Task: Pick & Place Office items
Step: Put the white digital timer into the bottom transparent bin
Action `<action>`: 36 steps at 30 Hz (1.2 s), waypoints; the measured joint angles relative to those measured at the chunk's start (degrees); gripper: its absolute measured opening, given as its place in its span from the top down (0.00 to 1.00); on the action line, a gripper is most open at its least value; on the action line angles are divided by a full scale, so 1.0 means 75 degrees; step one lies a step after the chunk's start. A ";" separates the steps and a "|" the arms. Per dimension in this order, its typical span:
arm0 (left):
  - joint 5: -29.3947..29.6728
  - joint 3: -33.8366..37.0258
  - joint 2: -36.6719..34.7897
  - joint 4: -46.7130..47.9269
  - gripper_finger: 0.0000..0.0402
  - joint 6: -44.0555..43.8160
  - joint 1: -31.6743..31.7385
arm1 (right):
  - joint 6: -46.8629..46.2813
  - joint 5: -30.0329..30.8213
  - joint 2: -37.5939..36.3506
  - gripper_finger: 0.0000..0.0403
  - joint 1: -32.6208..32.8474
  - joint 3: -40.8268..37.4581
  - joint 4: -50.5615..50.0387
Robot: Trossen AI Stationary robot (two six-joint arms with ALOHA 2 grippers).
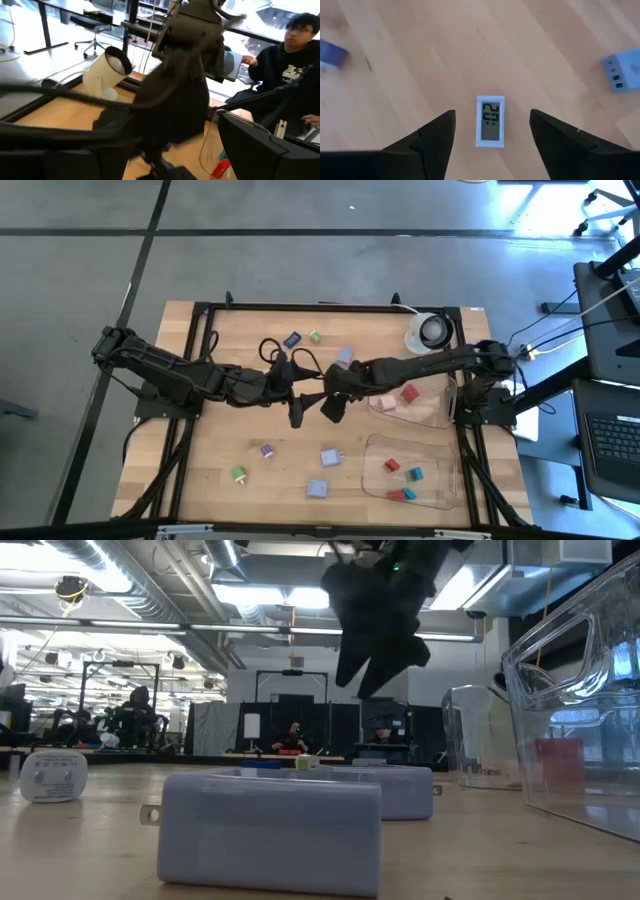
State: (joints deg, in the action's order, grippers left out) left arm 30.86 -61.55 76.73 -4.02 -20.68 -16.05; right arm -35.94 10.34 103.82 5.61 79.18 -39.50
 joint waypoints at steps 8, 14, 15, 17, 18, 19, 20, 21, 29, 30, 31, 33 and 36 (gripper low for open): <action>0.0088 0.0019 0.0003 0.0349 0.31 -0.0547 -0.0197 | 0.0072 -0.0436 0.0526 0.35 -0.0058 0.0229 0.0015; -0.0127 0.0007 -0.0414 0.0757 0.31 -0.0930 -0.0390 | 0.0393 -0.0283 0.0569 0.25 -0.0080 0.0215 -0.0033; -0.0125 -0.0018 -0.0535 0.0899 0.31 -0.0947 -0.0409 | 0.0394 -0.0248 0.0570 0.23 -0.0086 0.0215 -0.0025; -0.0051 -0.0030 -0.0763 0.1396 0.31 -0.1009 -0.0426 | 0.0366 -0.0240 0.0570 0.21 -0.0093 0.0215 -0.0027; -0.0026 -0.0030 -0.0859 0.1650 0.31 -0.1139 -0.0434 | 0.0366 -0.0237 0.0570 0.20 -0.0094 0.0211 -0.0030; -0.0026 -0.0030 -0.0940 0.1883 0.31 -0.1314 -0.0435 | 0.0374 -0.0237 0.0570 0.20 -0.0094 0.0209 -0.0033; -0.0031 -0.0030 -0.1020 0.2115 0.31 -0.1473 -0.0432 | 0.0404 -0.0240 0.0570 0.20 -0.0091 0.0209 -0.0033; -0.0052 -0.0030 -0.1092 0.2279 0.31 -0.1616 -0.0430 | 0.0459 -0.0239 0.0570 0.20 -0.0094 0.0209 -0.0030; -0.1099 -0.0027 -0.1738 0.2757 0.31 -0.1883 -0.0582 | 0.0933 -0.0237 0.0570 0.20 -0.0194 0.0209 0.0006; -0.1210 -0.0024 -0.1832 0.2919 0.31 -0.1885 -0.0612 | 0.1048 -0.0237 0.0570 0.20 -0.0206 0.0209 0.0003; -0.1348 -0.0024 -0.1923 0.3080 0.31 -0.1884 -0.0643 | 0.1166 -0.0237 0.0570 0.20 -0.0213 0.0209 0.0003; -0.1526 -0.0024 -0.2109 0.3516 0.31 -0.1884 -0.0713 | 0.1511 -0.0237 0.0570 0.20 -0.0228 0.0209 0.0008; -0.1457 -0.0024 -0.2336 0.3887 0.31 -0.1947 -0.0822 | 0.1927 -0.0234 0.0570 0.20 -0.0228 0.0206 0.0036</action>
State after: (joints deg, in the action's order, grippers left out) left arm 19.94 -61.73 59.21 25.14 -35.28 -22.21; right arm -21.49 8.58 108.09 3.90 80.73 -39.23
